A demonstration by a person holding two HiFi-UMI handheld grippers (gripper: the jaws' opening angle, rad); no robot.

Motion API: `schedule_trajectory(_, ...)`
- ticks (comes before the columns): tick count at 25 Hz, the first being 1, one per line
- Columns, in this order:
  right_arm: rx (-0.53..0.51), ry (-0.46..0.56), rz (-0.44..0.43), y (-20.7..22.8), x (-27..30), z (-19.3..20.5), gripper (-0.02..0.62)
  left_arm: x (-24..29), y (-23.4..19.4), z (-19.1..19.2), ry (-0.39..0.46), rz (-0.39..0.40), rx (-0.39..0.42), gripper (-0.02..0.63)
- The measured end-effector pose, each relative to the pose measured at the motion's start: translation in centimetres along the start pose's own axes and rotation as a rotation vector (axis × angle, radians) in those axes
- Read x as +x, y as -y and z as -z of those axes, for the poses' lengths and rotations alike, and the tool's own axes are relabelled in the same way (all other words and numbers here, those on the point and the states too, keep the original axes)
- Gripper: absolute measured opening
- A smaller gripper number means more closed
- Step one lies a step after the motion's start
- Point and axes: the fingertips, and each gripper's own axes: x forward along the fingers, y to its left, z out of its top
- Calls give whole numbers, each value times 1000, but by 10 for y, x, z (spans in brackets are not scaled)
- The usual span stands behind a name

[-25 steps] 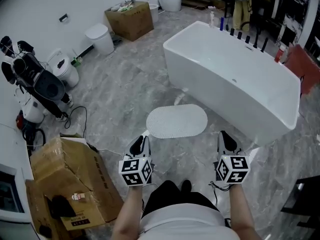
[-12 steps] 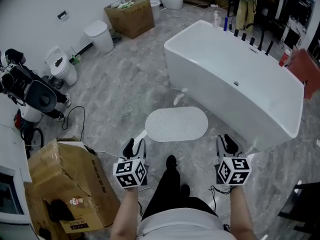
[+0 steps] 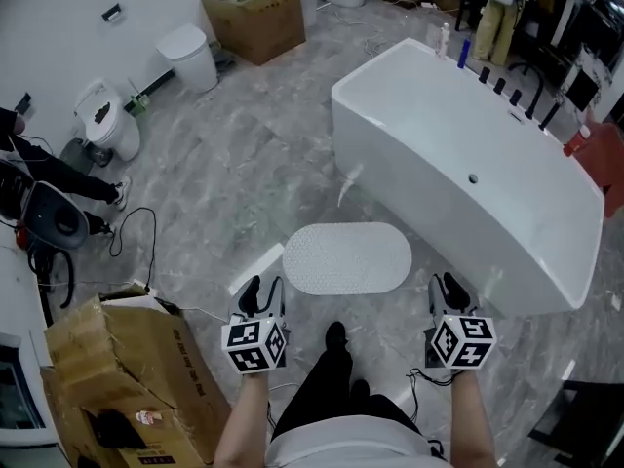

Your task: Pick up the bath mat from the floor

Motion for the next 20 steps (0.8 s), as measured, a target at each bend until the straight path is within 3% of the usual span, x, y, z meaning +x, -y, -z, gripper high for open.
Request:
schedule_trajectory(9,40,-38,32,8,69,-11,95,75,-29,-12,-45,10,-9,180)
schedule_trajectory(20,-5,-115,17,40,147,15,95,139,-37,33,-128,-25,-4,173)
